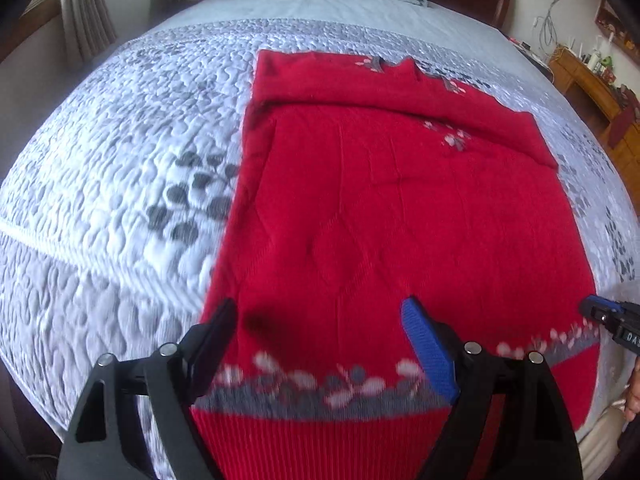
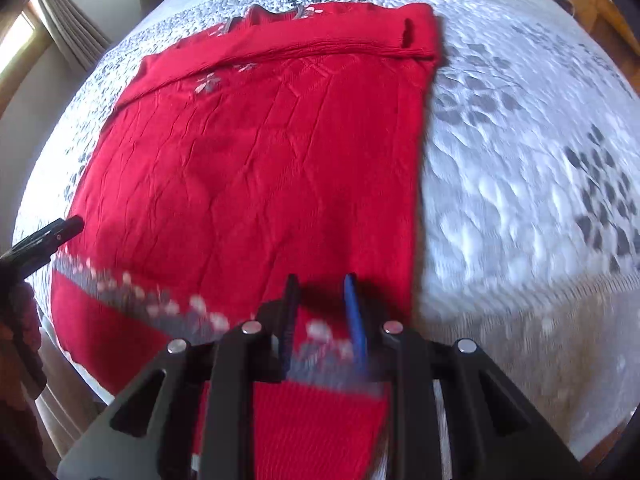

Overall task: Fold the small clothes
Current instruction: 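Open the right tool and pull both tools back from the sweater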

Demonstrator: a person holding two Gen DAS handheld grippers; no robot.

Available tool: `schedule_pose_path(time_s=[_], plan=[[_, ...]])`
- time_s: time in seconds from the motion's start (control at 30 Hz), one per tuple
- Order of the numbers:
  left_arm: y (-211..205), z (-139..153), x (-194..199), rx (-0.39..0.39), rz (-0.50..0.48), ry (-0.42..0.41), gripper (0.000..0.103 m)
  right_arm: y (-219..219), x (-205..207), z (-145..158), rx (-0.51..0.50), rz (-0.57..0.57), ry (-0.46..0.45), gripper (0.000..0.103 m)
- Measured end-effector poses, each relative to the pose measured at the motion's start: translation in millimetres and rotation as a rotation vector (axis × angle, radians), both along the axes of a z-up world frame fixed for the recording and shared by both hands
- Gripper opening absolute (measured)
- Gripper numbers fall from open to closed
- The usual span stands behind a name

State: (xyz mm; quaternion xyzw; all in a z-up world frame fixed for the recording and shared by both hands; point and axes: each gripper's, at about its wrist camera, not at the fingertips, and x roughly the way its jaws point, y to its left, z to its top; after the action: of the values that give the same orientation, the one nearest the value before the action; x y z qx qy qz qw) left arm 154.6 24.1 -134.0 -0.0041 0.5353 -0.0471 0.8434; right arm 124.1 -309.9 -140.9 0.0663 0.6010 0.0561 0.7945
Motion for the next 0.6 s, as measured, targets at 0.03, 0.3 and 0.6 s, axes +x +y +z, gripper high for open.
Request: schedule_pose_path(time_s=[0.03,0.3,0.6], plan=[[-0.5,0.2,-6.8,0.011,-0.005,-0.002,0.084,0.1,-5.5,-0.1,0.005,-0.006,0.0,0.026],[4.9,-2.5,-44.7,0.031,-0.028,0.004,0.084,9.3,-35.6,-3.4,0.004,-0.045,0.0,0.029],[10.6,-5.0,-61.1,0.069,-0.042,-0.001,0.084,12.2,-51.0,-0.9,0.002,-0.058,0.005,0.033]])
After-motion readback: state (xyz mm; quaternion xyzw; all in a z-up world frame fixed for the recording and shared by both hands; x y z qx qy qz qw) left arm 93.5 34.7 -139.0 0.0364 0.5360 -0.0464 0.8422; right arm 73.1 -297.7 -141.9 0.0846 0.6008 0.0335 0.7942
